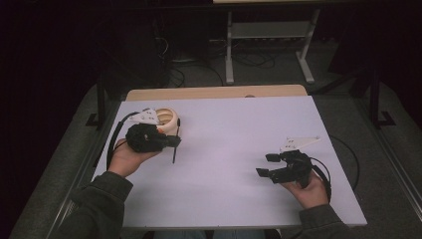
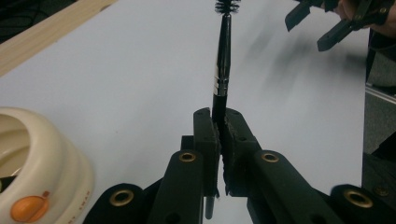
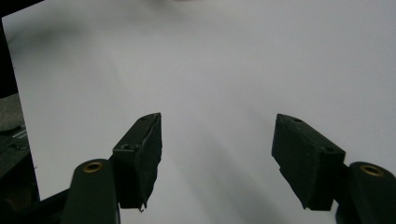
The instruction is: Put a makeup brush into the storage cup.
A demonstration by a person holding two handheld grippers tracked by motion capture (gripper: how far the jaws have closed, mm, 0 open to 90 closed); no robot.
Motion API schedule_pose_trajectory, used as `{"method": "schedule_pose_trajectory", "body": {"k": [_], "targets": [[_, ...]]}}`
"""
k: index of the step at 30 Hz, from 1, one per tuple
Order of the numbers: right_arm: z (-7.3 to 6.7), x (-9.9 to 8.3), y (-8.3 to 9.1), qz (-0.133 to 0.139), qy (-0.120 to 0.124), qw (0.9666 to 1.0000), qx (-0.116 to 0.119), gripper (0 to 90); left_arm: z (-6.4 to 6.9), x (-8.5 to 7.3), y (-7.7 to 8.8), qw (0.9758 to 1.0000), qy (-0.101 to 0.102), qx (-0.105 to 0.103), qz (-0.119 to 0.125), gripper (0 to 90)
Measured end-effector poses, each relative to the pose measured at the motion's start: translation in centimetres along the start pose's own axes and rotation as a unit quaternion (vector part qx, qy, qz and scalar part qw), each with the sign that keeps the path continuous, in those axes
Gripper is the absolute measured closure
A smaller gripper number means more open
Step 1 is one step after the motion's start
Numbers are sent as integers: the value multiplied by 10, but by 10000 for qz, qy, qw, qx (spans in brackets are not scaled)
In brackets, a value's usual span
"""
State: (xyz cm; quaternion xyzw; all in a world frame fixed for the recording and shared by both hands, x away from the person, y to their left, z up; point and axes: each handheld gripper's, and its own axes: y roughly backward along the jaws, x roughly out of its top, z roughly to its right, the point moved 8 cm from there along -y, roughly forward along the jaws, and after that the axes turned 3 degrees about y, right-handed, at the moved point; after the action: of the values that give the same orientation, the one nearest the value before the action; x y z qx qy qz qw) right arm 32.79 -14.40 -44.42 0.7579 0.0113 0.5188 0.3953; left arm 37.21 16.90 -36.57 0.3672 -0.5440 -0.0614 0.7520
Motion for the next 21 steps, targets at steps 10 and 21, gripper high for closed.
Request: {"method": "schedule_pose_trajectory", "body": {"k": [10, 21], "targets": [[1, 0, 2, 61, 13, 10000, -74, 319, -11, 9, 9, 9999, 53, 81, 43, 856], [0, 1, 2, 103, 46, 9998, -140, 316, -29, 31, 19, 9995, 106, 276, 90, 856]]}}
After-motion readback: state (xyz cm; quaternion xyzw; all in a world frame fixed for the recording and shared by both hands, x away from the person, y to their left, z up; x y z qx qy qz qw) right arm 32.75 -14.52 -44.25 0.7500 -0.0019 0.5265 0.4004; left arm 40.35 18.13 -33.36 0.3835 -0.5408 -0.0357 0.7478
